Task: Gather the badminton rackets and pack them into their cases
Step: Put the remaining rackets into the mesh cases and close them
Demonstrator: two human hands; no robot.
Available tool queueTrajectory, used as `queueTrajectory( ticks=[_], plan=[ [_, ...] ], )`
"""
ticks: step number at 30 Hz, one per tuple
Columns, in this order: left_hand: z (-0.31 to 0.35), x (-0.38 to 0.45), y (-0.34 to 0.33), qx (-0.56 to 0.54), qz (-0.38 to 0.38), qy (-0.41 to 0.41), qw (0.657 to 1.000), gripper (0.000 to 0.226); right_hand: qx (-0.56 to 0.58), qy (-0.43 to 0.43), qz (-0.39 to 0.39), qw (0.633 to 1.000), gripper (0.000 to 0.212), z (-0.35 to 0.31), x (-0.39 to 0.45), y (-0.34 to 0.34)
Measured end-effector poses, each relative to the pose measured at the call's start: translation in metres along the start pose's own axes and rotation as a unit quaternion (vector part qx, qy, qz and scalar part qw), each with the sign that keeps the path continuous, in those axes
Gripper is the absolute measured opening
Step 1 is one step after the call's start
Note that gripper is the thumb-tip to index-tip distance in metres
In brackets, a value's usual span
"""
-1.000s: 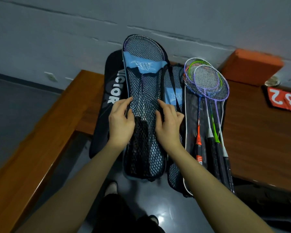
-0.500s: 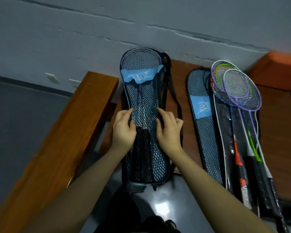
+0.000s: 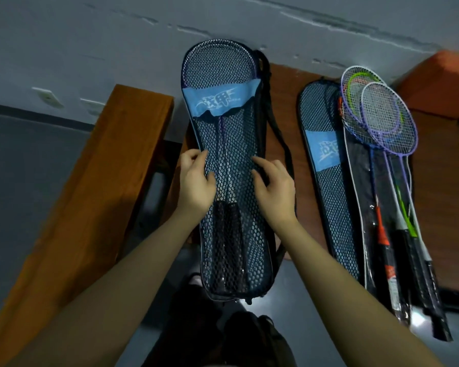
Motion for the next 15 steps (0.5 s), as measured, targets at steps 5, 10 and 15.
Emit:
queueTrajectory(
  ticks=[5,10,15],
  plan=[
    [-0.013,-0.009,-0.005,0.036,-0.037,-0.015,0.999,0.046,-0.034,-0.048,-0.014,0.998,0.032,0.009,-0.010,-0.008],
    [-0.040,-0.017,-0.019,0.228,-0.090,-0.009,0.969,0.044,-0.158,-0.178,-0.138,0.961,0.043,0.045,-0.022,-0.031],
    [-0.048,-0.019,-0.022,0.274,-0.113,-0.022,0.955,0.049,-0.214,-0.186,-0.205,0.937,0.049,0.055,-0.024,-0.042]
  ],
)
Point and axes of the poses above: each hand's wrist, its own x-axis towards the middle knuckle, its own y-axis out of the back of the hand, z = x × y, the point moved 4 cm from there along x, towards the middle knuckle, and after that the axes turned 13 degrees about -z, right-handed, at the moved point
